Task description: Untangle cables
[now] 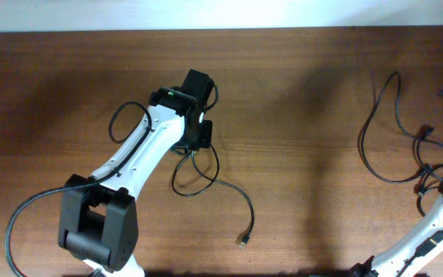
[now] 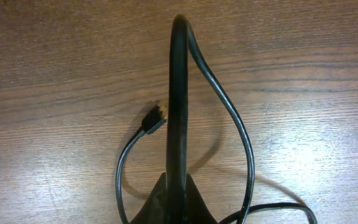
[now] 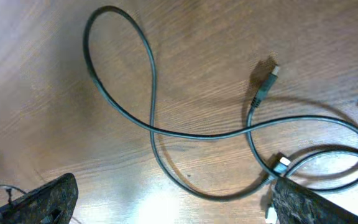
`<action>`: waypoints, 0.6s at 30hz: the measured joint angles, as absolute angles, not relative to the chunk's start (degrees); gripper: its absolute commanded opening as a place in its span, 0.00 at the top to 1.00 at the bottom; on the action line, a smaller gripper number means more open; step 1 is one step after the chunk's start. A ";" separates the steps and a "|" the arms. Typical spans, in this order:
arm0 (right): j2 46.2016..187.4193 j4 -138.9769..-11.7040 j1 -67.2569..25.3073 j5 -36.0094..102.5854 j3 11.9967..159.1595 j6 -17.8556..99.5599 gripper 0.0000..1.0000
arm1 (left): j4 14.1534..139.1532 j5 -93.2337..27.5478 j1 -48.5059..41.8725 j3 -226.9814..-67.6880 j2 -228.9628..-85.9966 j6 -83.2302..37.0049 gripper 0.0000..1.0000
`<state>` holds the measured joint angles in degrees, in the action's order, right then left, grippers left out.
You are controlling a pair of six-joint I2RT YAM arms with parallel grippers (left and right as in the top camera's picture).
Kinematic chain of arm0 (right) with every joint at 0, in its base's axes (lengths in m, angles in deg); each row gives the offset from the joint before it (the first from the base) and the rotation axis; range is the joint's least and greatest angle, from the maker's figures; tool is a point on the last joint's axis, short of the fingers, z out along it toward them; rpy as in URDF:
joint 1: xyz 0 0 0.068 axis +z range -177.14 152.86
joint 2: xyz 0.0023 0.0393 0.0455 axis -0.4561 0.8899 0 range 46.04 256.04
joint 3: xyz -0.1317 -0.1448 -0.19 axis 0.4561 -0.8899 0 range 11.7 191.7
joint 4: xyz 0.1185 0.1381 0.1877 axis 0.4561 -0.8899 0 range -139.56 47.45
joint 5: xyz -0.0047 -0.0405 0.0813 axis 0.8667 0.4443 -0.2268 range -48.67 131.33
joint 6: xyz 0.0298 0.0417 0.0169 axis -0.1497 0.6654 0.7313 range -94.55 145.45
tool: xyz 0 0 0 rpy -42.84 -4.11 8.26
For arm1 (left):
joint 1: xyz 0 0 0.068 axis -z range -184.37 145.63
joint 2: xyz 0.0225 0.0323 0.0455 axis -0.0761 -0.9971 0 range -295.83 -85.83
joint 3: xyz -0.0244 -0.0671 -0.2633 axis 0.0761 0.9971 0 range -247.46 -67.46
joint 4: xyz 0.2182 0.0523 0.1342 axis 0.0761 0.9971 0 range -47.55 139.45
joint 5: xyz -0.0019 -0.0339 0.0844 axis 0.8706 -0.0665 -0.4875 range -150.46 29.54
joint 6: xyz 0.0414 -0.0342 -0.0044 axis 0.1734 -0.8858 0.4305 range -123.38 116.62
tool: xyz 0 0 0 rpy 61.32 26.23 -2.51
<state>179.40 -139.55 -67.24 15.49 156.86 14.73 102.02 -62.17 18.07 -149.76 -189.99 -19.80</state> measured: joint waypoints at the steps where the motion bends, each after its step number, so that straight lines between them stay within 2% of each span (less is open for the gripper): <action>1: 179.42 -139.57 -66.97 14.26 156.78 13.49 0.01 | 101.56 -61.67 18.07 -149.76 -189.99 -19.80 1.00; 3: 179.42 -139.55 -65.42 12.40 156.69 11.52 0.01 | 99.70 -60.34 18.07 -149.74 -189.99 -19.80 1.00; 8: 179.42 -139.50 -53.75 10.41 156.54 8.42 0.01 | 90.22 -51.29 18.07 -149.74 -190.01 -19.32 1.00; 14: 179.40 -139.57 -38.67 5.41 156.54 5.62 0.01 | 85.87 -34.44 17.57 -149.78 -190.08 -5.03 1.00; 18: 179.20 -139.55 -29.97 4.75 156.54 4.22 0.00 | 85.23 -26.02 13.74 -152.03 -190.21 0.61 1.00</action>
